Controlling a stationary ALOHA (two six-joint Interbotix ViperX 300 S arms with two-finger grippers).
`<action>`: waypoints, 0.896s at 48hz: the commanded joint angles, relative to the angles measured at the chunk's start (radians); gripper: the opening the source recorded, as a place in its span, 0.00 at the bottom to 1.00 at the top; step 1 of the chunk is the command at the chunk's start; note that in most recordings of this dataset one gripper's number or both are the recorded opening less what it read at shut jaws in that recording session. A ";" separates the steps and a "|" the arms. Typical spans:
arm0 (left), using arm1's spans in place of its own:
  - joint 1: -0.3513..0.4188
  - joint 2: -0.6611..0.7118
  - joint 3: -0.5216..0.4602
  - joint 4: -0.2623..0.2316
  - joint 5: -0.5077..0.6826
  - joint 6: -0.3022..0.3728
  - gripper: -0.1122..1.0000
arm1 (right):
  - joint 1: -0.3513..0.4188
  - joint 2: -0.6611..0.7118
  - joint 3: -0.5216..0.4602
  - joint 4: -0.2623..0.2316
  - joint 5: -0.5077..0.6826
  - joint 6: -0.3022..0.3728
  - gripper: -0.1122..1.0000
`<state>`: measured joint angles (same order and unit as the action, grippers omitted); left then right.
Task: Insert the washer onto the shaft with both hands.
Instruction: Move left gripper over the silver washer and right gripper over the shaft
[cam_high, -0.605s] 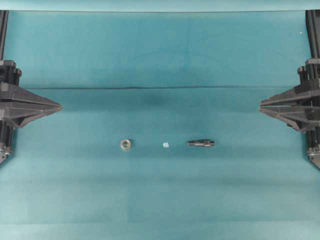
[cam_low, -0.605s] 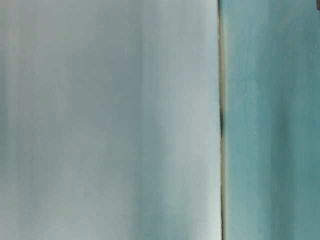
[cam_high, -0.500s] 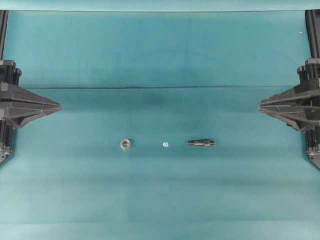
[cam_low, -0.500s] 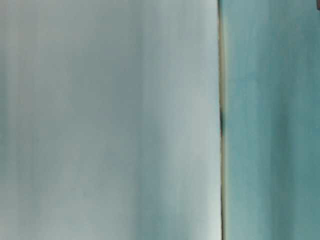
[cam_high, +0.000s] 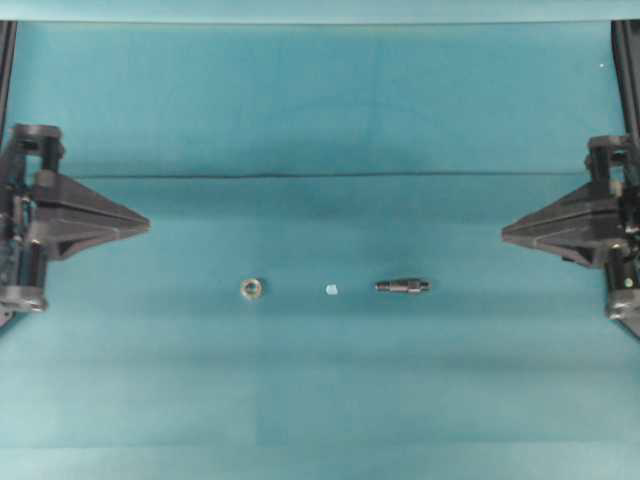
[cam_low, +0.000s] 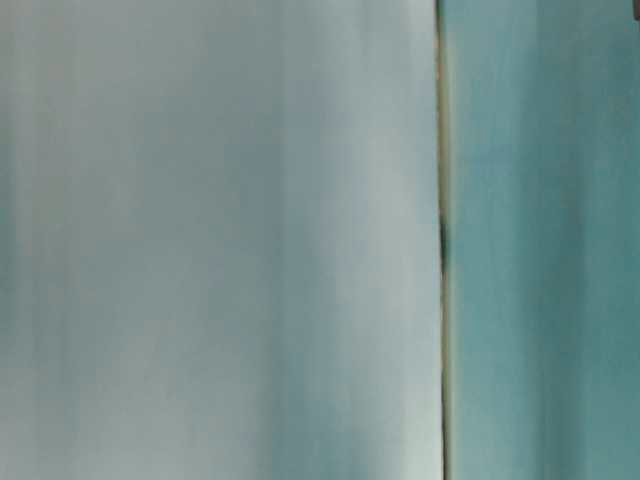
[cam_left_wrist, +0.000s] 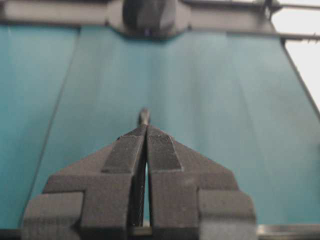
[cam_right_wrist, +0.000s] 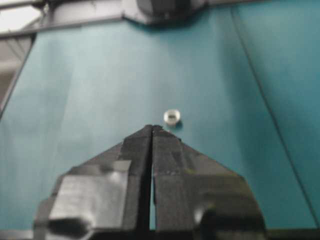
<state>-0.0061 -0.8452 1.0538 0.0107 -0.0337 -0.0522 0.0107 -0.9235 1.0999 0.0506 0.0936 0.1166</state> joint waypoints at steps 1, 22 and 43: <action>-0.003 0.034 -0.040 0.002 0.040 -0.003 0.12 | -0.002 0.052 -0.048 0.003 0.041 0.018 0.01; -0.003 0.219 -0.144 0.003 0.298 -0.032 0.12 | -0.002 0.350 -0.195 0.002 0.258 0.035 0.01; 0.006 0.449 -0.265 0.006 0.433 -0.040 0.12 | -0.011 0.495 -0.225 -0.043 0.318 0.029 0.01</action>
<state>-0.0031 -0.4326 0.8330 0.0138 0.3912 -0.0874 0.0046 -0.4495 0.8958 0.0123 0.4142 0.1427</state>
